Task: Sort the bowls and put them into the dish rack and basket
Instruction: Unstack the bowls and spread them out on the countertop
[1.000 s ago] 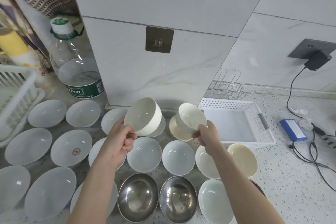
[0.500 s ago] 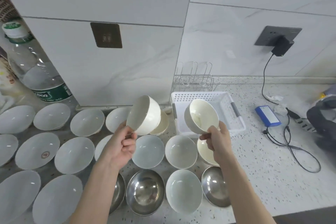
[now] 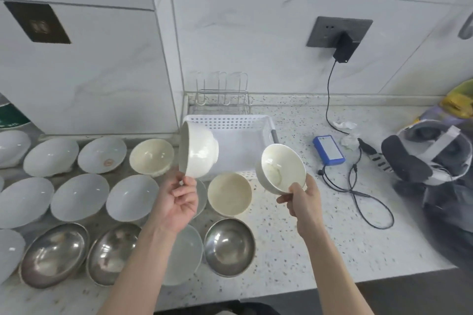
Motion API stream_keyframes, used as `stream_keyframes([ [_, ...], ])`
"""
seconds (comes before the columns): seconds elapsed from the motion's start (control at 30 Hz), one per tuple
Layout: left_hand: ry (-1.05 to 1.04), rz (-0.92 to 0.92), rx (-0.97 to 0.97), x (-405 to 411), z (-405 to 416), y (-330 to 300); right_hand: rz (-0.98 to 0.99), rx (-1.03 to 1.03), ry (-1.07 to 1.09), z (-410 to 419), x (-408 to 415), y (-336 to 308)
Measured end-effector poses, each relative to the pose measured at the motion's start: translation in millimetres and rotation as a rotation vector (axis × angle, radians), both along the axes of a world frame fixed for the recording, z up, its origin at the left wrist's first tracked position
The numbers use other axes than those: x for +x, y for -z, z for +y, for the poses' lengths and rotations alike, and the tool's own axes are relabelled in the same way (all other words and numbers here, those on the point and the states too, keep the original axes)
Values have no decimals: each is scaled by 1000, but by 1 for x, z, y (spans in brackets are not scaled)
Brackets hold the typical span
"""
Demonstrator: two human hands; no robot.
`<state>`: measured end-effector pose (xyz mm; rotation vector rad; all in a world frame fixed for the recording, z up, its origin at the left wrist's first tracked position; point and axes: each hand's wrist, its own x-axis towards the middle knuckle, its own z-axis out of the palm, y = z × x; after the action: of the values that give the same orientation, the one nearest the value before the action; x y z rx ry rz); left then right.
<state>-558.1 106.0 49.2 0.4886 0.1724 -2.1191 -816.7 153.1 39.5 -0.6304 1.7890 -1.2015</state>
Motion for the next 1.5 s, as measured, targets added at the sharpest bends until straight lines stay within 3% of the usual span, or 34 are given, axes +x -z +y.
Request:
stream_keyframes([
  [0.27, -42, -26, -26, -30, 16, 4, 243, 124, -218, 24, -46, 33],
  [0.63, -101, -103, -47, -41, 27, 5, 186, 171, -371, 15, -40, 53],
  [1.03, -94, -197, -44, -43, 31, 8, 208, 186, -330, 6, -33, 65],
  [1.33, -91, -413, 3, -47, 31, 10, 196, 220, -356, 4, -34, 69],
  [1.5, -95, -528, -65, -50, 32, 7, 204, 255, -419, 4, -43, 66],
])
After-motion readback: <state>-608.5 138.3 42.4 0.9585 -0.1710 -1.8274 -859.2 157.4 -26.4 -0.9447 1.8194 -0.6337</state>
